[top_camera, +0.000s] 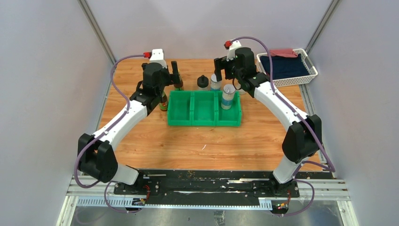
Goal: Organize the condiment bottles
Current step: Pick up the bottle from the center of the board.
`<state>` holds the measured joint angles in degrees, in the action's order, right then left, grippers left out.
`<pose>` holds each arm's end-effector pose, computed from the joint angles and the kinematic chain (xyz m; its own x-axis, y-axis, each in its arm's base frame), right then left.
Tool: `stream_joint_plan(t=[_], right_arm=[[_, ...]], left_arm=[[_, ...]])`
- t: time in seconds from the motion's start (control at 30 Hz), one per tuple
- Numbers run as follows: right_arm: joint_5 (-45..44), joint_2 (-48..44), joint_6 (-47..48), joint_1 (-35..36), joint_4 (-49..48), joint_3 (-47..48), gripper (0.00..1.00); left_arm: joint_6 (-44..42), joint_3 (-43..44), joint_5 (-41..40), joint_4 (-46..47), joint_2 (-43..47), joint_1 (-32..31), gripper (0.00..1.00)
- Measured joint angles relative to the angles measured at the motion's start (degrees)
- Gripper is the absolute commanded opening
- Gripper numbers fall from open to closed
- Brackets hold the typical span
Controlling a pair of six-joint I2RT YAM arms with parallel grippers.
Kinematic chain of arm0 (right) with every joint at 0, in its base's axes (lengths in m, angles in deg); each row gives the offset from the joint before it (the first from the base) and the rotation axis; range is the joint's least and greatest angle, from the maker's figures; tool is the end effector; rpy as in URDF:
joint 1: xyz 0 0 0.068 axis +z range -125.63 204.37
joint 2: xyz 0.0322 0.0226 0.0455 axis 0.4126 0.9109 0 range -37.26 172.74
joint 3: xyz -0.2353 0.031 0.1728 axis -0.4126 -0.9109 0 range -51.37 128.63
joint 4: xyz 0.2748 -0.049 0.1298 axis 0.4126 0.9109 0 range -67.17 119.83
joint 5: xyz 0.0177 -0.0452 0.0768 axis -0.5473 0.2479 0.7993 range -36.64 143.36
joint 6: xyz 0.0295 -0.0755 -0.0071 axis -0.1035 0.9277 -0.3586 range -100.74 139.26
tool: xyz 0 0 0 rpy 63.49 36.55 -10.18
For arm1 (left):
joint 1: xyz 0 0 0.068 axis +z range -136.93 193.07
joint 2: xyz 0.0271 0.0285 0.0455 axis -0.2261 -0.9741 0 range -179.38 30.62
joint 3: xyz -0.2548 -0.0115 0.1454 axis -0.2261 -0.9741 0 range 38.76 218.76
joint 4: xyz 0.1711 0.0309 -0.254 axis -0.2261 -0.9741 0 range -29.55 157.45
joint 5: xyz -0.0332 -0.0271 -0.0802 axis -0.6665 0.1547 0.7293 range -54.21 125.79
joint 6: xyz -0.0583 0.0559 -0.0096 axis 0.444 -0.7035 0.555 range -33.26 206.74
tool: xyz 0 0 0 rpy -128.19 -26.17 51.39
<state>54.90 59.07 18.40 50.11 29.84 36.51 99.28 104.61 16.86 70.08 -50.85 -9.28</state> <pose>0.4409 0.2146 0.3747 -0.2471 -0.1024 -0.9636 -0.4538 0.8908 0.0217 0.3916 -0.1363 0.3428 -0.2175 -0.1326 -0.9670 0.0206 0.9899 -0.1404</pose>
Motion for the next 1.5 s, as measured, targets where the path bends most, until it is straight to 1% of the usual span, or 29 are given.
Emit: stream_joint_plan(t=[0.2, 0.47, 0.57, 0.8, 1.23, 1.37, 1.5], right_arm=[[0.50, -0.07, 0.02, 0.00, -0.20, -0.24, 0.94], [1.33, -1.49, 0.02, 0.00, -0.96, -1.88, 0.94], [1.51, -2.29, 0.02, 0.00, -1.11, -2.45, 0.94], [1.53, -2.97, 0.02, 0.00, -1.49, -2.71, 0.94], [1.66, -2.97, 0.02, 0.00, -1.49, -2.73, 0.94], [1.66, -2.97, 0.02, 0.00, -1.46, -2.75, 0.94], [1.64, -2.97, 0.02, 0.00, -1.49, -2.75, 0.94]], left_arm=[[0.79, -3.04, -0.83, -1.40, 3.02, 0.02, 1.00], [4.90, -10.05, -6.12, -2.91, 9.33, 0.04, 1.00], [5.99, -11.19, -7.15, -2.75, 10.19, 0.04, 1.00], [7.41, -11.65, -7.48, -2.27, 9.25, 0.04, 1.00], [7.41, -11.65, -8.50, -0.63, 7.43, 0.04, 1.00], [5.68, -10.99, -7.76, -0.26, 5.77, 0.04, 1.00], [3.02, -7.48, -5.01, -0.13, 2.16, 0.02, 1.00]])
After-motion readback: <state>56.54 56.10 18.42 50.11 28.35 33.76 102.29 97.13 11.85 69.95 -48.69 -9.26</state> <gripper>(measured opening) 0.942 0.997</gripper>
